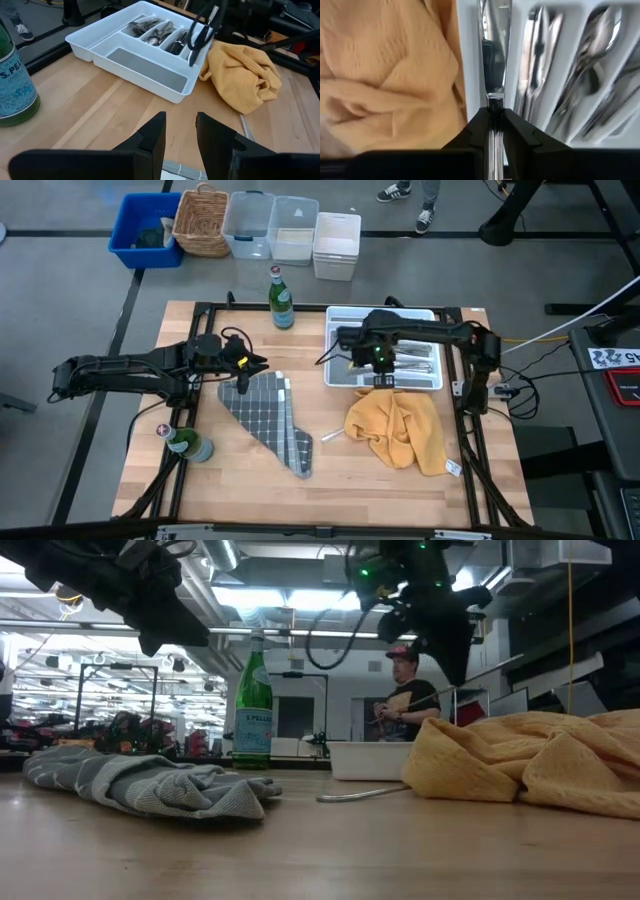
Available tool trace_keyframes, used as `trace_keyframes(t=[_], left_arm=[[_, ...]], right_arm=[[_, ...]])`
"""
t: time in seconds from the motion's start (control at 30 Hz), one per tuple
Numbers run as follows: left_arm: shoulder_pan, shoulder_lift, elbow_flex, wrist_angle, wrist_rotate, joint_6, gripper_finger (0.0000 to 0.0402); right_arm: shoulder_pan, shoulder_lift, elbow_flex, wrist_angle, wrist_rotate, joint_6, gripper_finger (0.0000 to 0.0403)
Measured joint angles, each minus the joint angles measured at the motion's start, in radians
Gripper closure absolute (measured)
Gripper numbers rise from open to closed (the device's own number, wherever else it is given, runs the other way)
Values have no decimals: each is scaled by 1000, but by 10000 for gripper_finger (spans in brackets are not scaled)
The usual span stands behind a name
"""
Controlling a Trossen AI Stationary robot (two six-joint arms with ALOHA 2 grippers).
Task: Sort silverware
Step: Put the silver knife into the cutlery tray
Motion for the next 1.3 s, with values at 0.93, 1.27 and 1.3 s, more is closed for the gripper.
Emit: trace_keyframes(t=[0.93, 1.27, 1.3], left_arm=[[1, 0, 0, 0, -1, -21, 306], [1, 0, 0, 0, -4, -23, 306], [1, 0, 0, 0, -6, -23, 306]], right_arm=[[-234, -181, -368, 0, -48, -143, 359], [-250, -181, -290, 27, -21, -185, 359], [-255, -181, -296, 52, -25, -185, 359]])
